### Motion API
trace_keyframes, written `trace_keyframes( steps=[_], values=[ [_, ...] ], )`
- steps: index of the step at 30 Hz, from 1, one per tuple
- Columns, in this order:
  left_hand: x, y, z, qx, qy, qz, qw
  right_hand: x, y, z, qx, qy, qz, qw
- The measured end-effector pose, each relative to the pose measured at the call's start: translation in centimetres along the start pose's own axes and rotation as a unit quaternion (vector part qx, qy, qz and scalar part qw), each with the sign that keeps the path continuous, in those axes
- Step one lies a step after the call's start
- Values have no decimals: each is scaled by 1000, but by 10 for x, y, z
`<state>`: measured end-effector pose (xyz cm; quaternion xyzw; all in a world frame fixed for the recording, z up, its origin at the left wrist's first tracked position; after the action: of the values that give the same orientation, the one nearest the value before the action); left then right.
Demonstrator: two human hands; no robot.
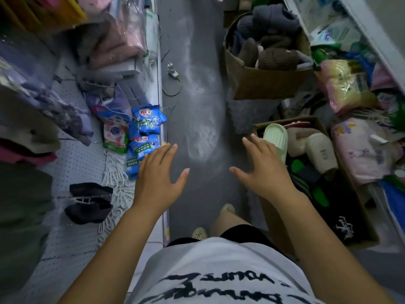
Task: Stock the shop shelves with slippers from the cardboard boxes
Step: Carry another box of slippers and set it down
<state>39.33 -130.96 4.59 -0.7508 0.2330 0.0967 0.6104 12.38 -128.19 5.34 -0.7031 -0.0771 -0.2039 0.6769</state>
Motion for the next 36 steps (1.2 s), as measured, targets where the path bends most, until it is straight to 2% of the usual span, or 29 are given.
trace_keyframes(
  steps=[8, 19, 26, 36],
  values=[
    [18, 27, -106, 11, -7, -18, 1000, 18, 15, -106, 48, -51, 39, 997],
    [18, 49, -308, -64, -52, -37, 996, 26, -23, -347, 45, -136, 51, 988],
    [39, 83, -403, -46, -82, -19, 995, 32, -1, -456, 62, -116, 16, 991],
    [60, 106, -654, -40, 39, -12, 998, 54, -9, -637, 1, -15, -11, 1000]
  ],
)
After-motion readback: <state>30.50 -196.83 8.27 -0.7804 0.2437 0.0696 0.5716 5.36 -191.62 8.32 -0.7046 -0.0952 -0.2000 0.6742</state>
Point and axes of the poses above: each hand's wrist, its own z-axis away from the middle knuckle, its own y-axis out of the palm, x = y × z, the point moved 5 cm from there along -z, towards the middle knuckle, and after that the axes turned 14 degrees about -x, right-handed, at the moved point
